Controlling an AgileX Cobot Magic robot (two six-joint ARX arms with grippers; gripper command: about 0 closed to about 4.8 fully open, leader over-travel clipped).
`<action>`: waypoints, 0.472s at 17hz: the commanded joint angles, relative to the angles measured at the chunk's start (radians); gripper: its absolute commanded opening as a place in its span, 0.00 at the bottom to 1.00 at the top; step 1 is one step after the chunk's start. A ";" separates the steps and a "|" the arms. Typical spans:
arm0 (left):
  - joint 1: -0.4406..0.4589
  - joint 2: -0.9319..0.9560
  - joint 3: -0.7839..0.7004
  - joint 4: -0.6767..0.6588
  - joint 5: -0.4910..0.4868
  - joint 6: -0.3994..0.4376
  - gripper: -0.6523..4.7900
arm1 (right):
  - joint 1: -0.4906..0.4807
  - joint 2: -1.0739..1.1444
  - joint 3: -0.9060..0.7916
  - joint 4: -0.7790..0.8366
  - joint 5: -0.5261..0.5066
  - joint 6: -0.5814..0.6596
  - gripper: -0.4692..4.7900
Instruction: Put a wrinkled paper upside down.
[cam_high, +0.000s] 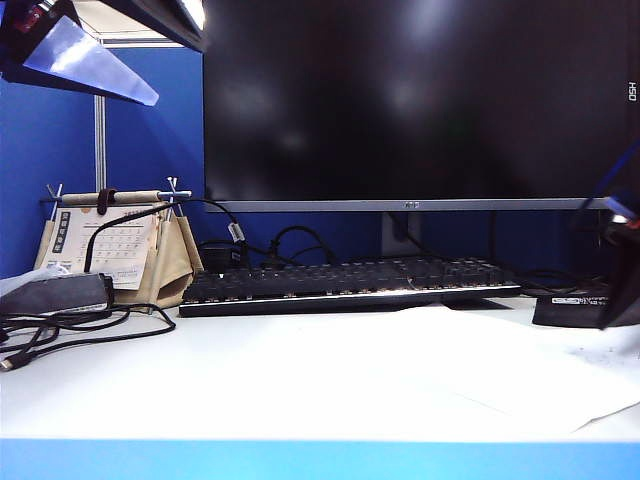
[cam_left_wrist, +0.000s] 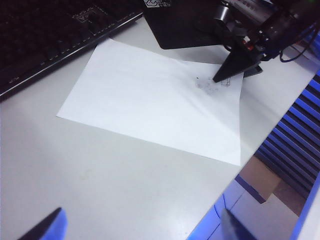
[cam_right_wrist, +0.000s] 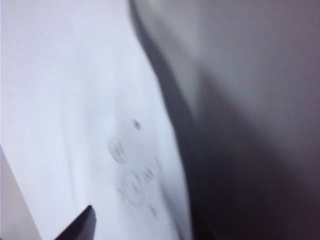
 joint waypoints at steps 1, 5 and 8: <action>0.000 -0.003 0.005 0.004 0.004 -0.003 0.86 | -0.055 0.003 -0.005 -0.085 0.063 -0.059 0.37; 0.000 -0.003 0.005 0.006 0.004 -0.003 0.86 | -0.081 0.002 -0.005 -0.087 0.058 -0.060 0.08; 0.000 -0.003 0.005 0.007 0.004 -0.003 0.86 | -0.077 0.002 -0.005 -0.076 0.055 -0.060 0.08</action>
